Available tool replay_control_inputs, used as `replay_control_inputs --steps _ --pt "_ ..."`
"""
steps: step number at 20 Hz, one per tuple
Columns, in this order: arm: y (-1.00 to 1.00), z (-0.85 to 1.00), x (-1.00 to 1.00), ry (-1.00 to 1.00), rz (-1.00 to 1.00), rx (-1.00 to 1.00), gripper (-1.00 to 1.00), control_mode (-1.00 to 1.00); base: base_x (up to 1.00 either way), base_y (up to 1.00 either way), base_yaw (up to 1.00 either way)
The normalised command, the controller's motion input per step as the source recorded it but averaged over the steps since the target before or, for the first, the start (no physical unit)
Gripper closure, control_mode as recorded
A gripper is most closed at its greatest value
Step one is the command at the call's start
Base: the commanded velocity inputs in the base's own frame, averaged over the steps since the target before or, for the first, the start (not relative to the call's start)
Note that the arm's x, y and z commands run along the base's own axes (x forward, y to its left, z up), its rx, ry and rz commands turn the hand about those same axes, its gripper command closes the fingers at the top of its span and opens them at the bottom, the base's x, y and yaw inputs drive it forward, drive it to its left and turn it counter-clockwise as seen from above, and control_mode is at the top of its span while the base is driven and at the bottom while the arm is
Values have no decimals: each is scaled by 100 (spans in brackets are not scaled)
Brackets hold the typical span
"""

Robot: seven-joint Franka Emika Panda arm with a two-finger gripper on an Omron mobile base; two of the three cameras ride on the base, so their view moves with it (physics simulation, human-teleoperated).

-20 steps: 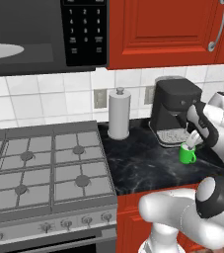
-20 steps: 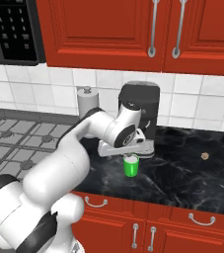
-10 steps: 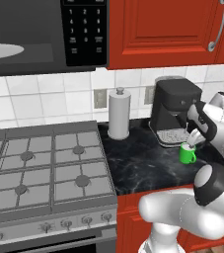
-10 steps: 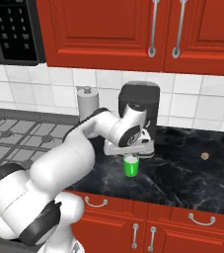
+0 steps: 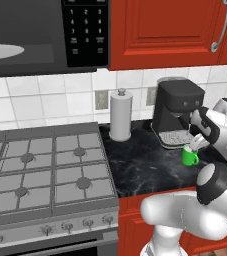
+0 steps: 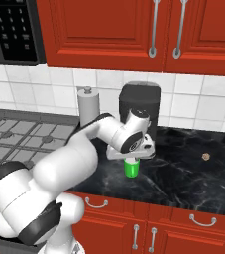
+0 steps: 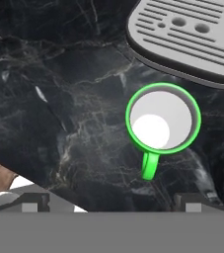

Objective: Pick the mug from the counter and place it inside the microwave. Then close the microwave.

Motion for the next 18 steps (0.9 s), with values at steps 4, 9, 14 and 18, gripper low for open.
replay_control_inputs --steps 4,9,14,18 --pt "0 -33 1 -6 0 0 -100 -100 0 0 0" --pt "-6 -24 7 -7 0 0 -100 -100 0 0 0" --pt "-24 -4 1 -8 0 0 -100 -100 0 0 0" --pt "-18 0 0 -4 0 0 -100 -100 0 0 0"
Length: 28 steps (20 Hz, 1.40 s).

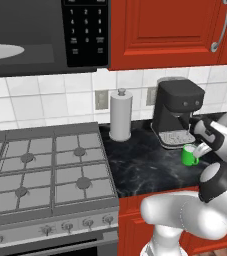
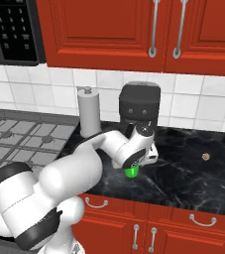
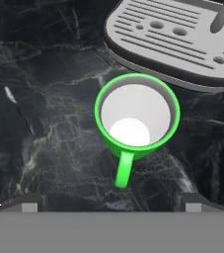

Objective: Pick the mug from the counter and place it inside the microwave. Then close the microwave.

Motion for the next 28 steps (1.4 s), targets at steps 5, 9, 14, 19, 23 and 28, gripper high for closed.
replay_control_inputs --steps 5,9,14,19,23,28 --pt "0 -7 0 0 0 0 -100 -100 0 0 0" --pt "0 -21 14 0 0 0 -100 -100 0 0 0" --pt "0 -6 15 0 0 0 -100 -100 0 0 0" --pt "0 0 19 0 1 0 -100 -100 0 0 0" --pt "0 0 24 0 0 0 -100 -100 0 0 0" --pt "-7 0 12 0 0 0 -100 -100 0 0 0"
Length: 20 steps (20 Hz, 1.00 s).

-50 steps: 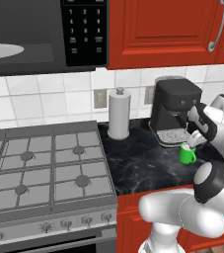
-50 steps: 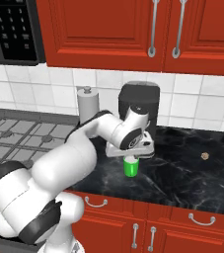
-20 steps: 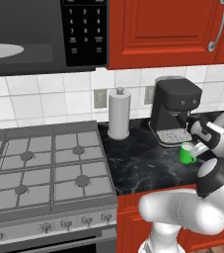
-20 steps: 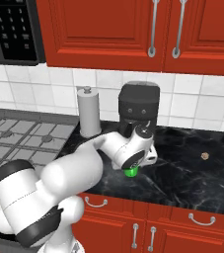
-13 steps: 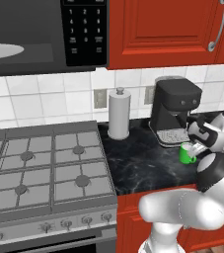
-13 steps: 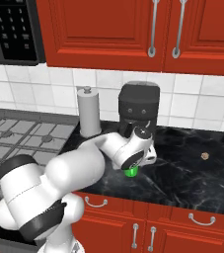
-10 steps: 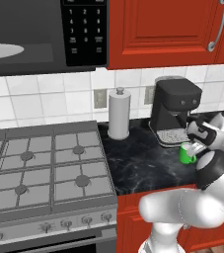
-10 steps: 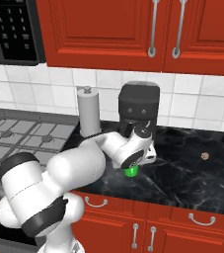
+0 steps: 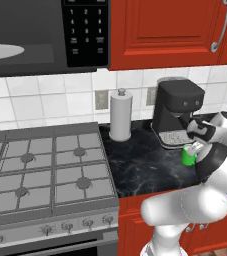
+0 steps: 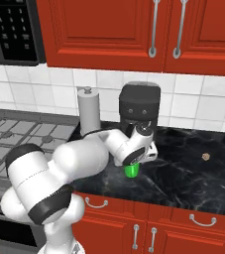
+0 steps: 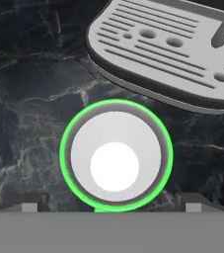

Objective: Pick the mug from the counter and place it inside the microwave. Then close the microwave.

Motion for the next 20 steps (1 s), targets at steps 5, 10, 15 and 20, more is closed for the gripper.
replay_control_inputs --steps 5,10,15,20 --pt "0 0 -22 -2 0 0 -100 -100 0 0 0" --pt "0 0 -23 -6 0 0 -100 -100 0 0 0" --pt "1 -5 -5 -9 1 0 -100 -100 0 0 0" --pt "0 -12 0 -2 2 0 -100 -100 0 0 0"
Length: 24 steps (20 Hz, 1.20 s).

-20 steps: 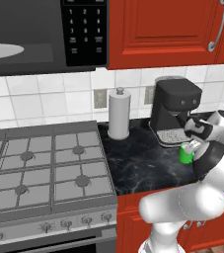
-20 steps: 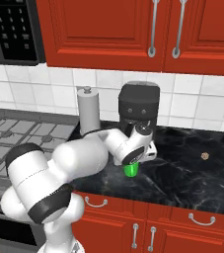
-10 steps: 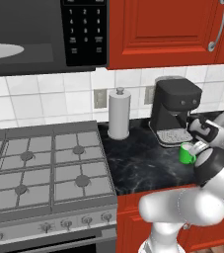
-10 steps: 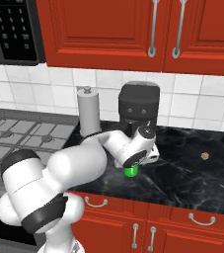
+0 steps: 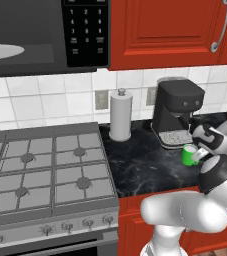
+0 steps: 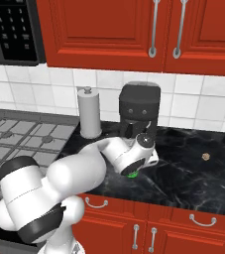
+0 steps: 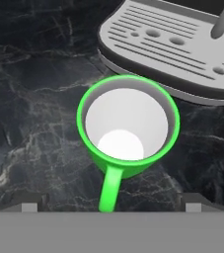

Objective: Pick the mug from the counter and place it inside the microwave. Then close the microwave.

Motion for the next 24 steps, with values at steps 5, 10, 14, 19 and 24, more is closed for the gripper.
replay_control_inputs --steps 5,10,14,19,24 --pt "0 -5 0 0 2 0 -100 -100 0 0 0" --pt "0 0 0 10 2 0 -100 -100 0 0 0" --pt "0 0 2 9 0 0 -100 -100 0 0 0" --pt "0 0 4 2 0 0 -100 -100 0 0 0" --pt "0 0 23 0 0 0 -100 -100 0 0 0"
